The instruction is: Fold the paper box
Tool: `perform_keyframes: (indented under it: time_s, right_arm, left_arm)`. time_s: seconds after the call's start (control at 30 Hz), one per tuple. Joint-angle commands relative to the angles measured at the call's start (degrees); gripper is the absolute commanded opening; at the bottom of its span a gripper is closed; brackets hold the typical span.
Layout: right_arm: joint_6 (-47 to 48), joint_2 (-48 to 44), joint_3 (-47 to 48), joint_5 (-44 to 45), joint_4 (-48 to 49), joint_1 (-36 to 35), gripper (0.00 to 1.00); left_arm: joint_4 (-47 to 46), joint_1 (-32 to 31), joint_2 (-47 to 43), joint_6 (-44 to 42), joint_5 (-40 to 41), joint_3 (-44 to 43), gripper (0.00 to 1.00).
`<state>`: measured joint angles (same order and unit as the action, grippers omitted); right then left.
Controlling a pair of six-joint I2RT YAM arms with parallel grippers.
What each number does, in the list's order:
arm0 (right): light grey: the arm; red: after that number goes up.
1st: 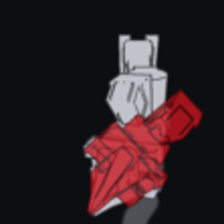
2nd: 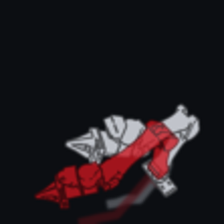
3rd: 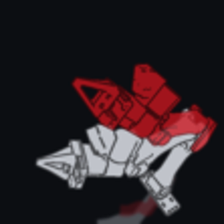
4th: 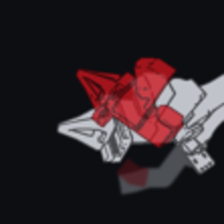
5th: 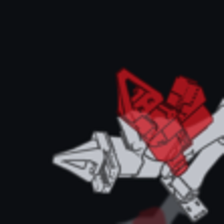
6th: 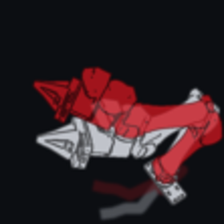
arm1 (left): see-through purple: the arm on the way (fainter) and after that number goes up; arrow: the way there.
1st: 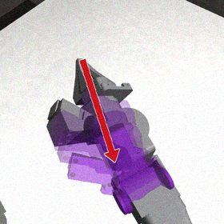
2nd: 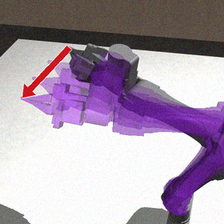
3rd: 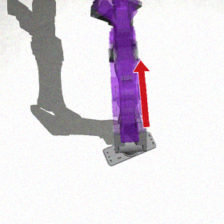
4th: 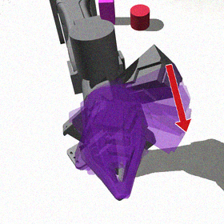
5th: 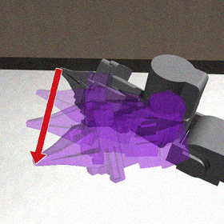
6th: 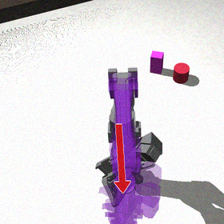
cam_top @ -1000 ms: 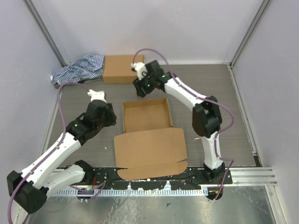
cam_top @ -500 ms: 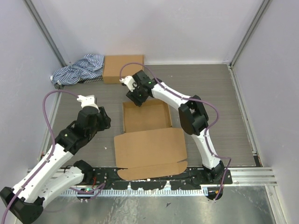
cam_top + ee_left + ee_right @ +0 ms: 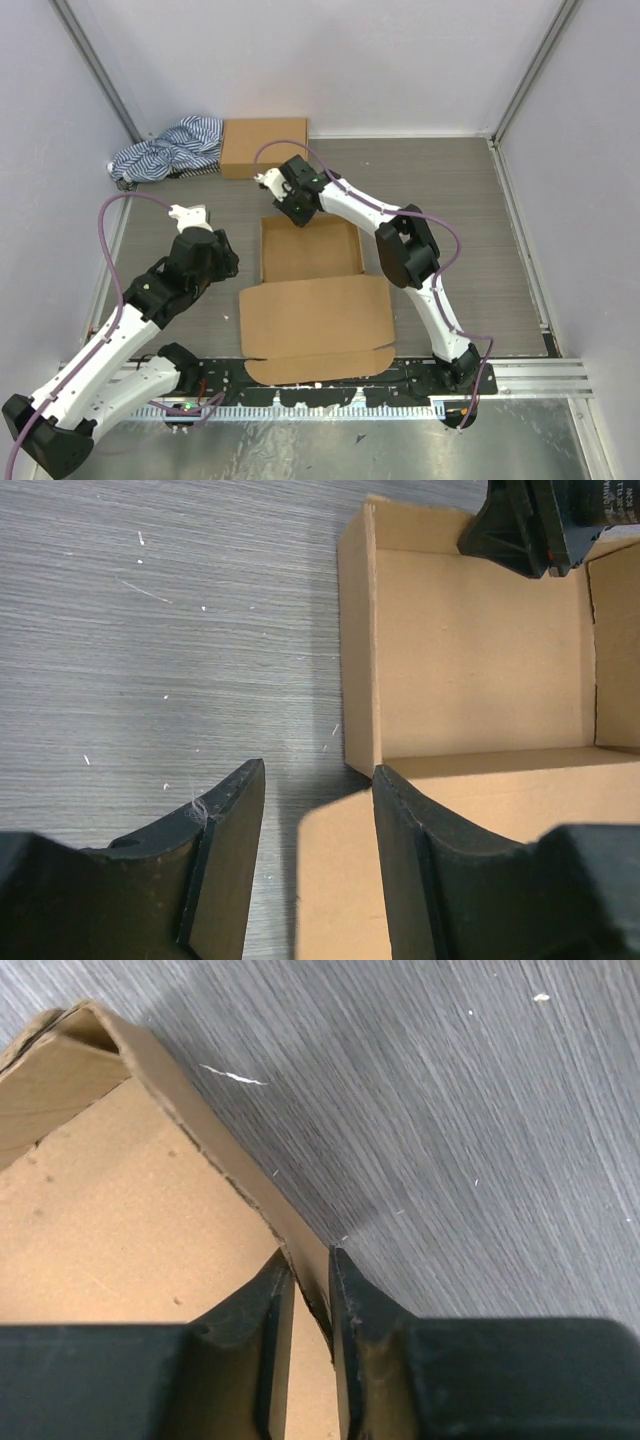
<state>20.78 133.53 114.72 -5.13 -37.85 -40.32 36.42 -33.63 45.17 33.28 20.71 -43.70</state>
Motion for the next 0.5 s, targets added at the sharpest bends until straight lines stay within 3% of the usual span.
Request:
perform_keyframes:
  time_s: [0.0,0.17,0.27,0.4,0.47]
  right_arm:
    - [-7.21,-2.82,-0.22,2.29,1.99,1.72,0.2]
    - [-22.45,-8.44,-7.6,4.85,-0.62,7.37,0.13]
    - [-33.25,-15.33,-18.41,0.88,0.1,12.18,0.1]
    - [-40.69,-28.55,-36.2,-1.22,5.16,13.0,0.16]
    - [-43.42,-33.67,-43.65,-4.67,6.95,12.2,0.26]
  left_arm:
    - [-1.15,0.07,0.56,0.39,0.47,0.1,0.54]
    - [-2.38,0.05,1.44,0.47,-0.59,-0.5,0.54]
    - [-3.35,0.05,2.36,0.78,-1.64,-0.64,0.54]
    - [-4.42,0.05,3.41,1.13,-2.62,-0.83,0.54]
    - [-4.78,0.05,3.67,1.09,-2.93,-1.1,0.54]
